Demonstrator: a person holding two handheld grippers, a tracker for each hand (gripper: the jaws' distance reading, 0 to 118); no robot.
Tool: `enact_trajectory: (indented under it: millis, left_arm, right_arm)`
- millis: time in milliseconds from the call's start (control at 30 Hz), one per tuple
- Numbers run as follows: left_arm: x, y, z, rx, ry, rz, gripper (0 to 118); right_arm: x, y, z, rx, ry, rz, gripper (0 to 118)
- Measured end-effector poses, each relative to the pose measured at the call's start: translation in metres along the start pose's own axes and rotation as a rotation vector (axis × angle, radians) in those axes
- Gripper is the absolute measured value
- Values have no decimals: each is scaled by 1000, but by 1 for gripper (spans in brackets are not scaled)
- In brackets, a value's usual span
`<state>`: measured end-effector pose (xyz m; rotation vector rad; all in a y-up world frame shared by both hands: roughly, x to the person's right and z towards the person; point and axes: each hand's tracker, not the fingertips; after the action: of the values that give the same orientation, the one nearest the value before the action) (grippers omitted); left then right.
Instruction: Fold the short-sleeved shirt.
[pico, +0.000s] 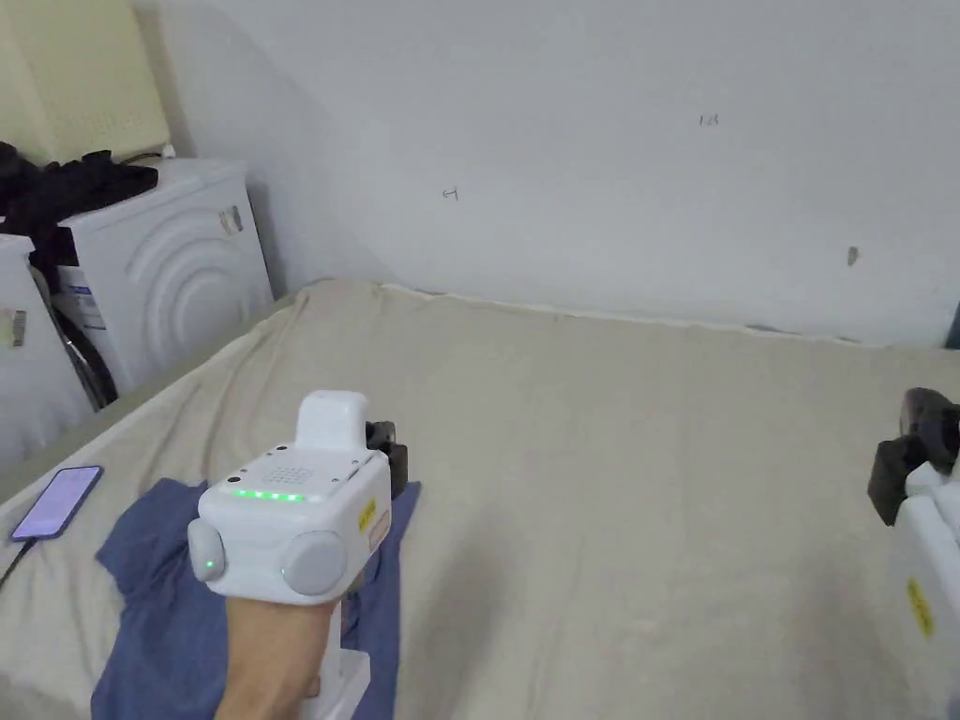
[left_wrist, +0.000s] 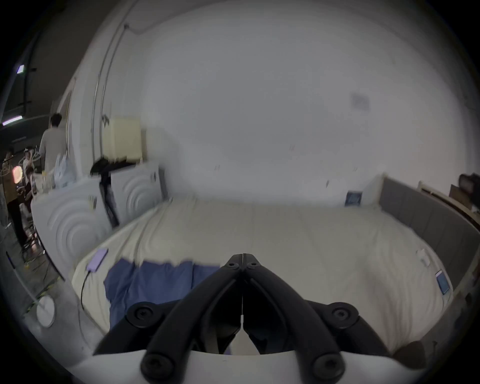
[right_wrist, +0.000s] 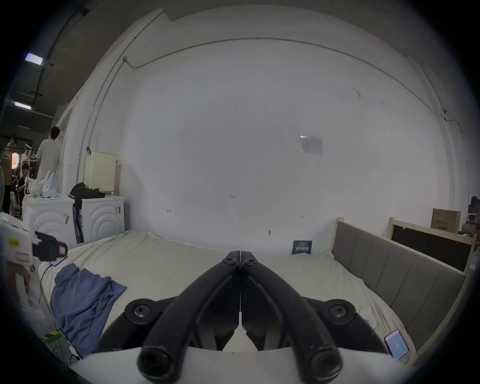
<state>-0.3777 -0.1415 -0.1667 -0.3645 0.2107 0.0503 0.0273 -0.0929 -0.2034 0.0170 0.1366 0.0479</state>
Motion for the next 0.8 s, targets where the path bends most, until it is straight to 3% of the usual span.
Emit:
enact_trajectory:
  millis: [133,167,267,300,567,600,667,700,767,800]
  left_arm:
    - [-47,-47,-72,-251,47,109,3]
    - [-54,-58,-89,-302,61,121,16]
    - [-68,-91,-143,-446,120,58,103]
    - [-71,-99,-159,-503,134,29,118]
    - [-90,-144,-278,-649,300,-181,117]
    - [-94,-147,-286,-654,287,-164,106]
    - [-96,-154,-288,-691,271,-122,100]
    - [-101,-155,-284,-682,245,-28,93]
    - [-111,-153,-274,-655,208,87,67]
    - [-113,-153,-269,-620,162,142,39]
  right_arm:
    - [-4,-25,-21,-69,25,2,0]
    - [-5,-32,-26,-83,29,1,0]
    - [-10,-49,-46,-124,49,5,0]
    - [-12,-56,-52,-139,54,6,0]
    - [-22,-104,-92,-251,72,-3,0]
    - [-22,-109,-97,-278,75,-5,0]
    - [-21,-118,-101,-296,78,-12,0]
    - [-21,-122,-104,-302,76,-10,0]
    - [-21,-127,-107,-311,69,-8,0]
    - [-20,-129,-108,-318,72,-12,0]
